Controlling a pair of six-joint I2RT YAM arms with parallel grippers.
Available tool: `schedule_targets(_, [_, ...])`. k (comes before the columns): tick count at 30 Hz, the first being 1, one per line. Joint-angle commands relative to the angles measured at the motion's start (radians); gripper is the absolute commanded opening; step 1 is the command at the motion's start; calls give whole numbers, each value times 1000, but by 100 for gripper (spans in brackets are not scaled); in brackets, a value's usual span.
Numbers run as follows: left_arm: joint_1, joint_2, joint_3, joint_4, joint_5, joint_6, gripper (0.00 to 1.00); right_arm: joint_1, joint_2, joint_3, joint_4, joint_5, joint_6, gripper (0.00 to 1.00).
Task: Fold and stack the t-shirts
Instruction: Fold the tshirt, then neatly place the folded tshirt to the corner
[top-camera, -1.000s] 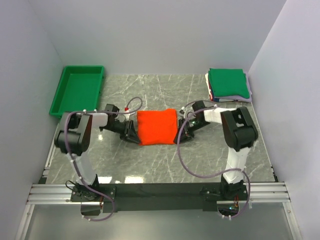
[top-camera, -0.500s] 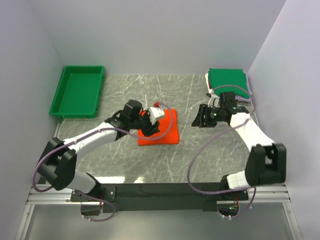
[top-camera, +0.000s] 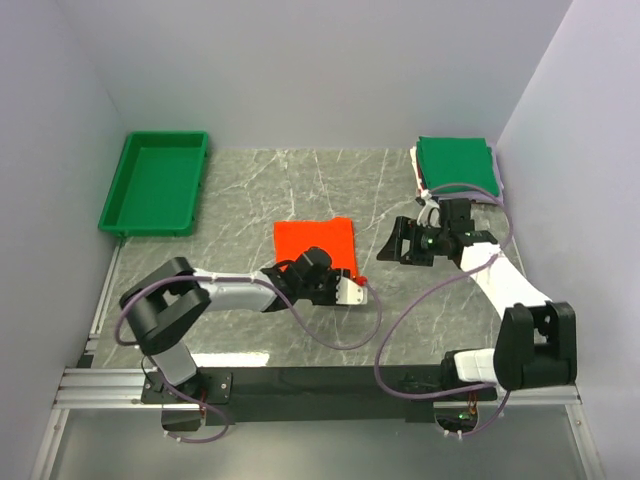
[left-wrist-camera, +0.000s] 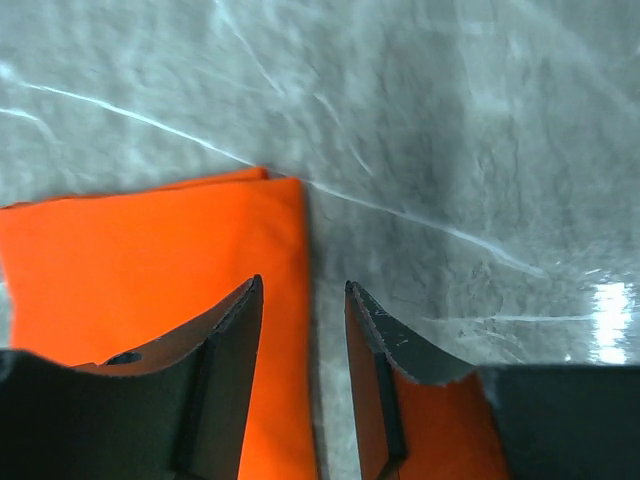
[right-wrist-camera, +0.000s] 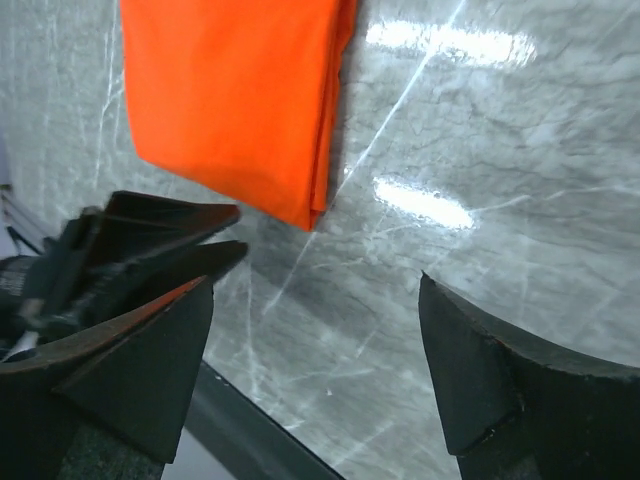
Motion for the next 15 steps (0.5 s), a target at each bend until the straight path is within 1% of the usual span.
schedule_targets(1, [-6,52,31,74,-26,84,44,-4,49,-13,125,-65,103,90])
schedule_targets(6, [-6,126,66,62,2,116,42,-4,153,13,132,-88,144,91])
schedule_targets(7, [-6,137,71,60,2,116,41,-4,164,13,135,-89,150,91])
schedule_targets(10, [-5,164,80,80,-10,107,31,-2,193,-5,160,-97,175,91])
schedule_targets(11, [-3,167,80,82,-12,102,24,-2,207,-10,178,-95,184,91])
schedule_targets(13, [0,174,88,83,-4,93,18,-2,225,-22,197,-99,212,91])
schedule_targets(14, [8,173,91,82,4,84,11,-2,245,-24,214,-99,221,91])
schedule_targets(15, [15,167,97,74,17,60,8,-2,256,-25,223,-103,245,91])
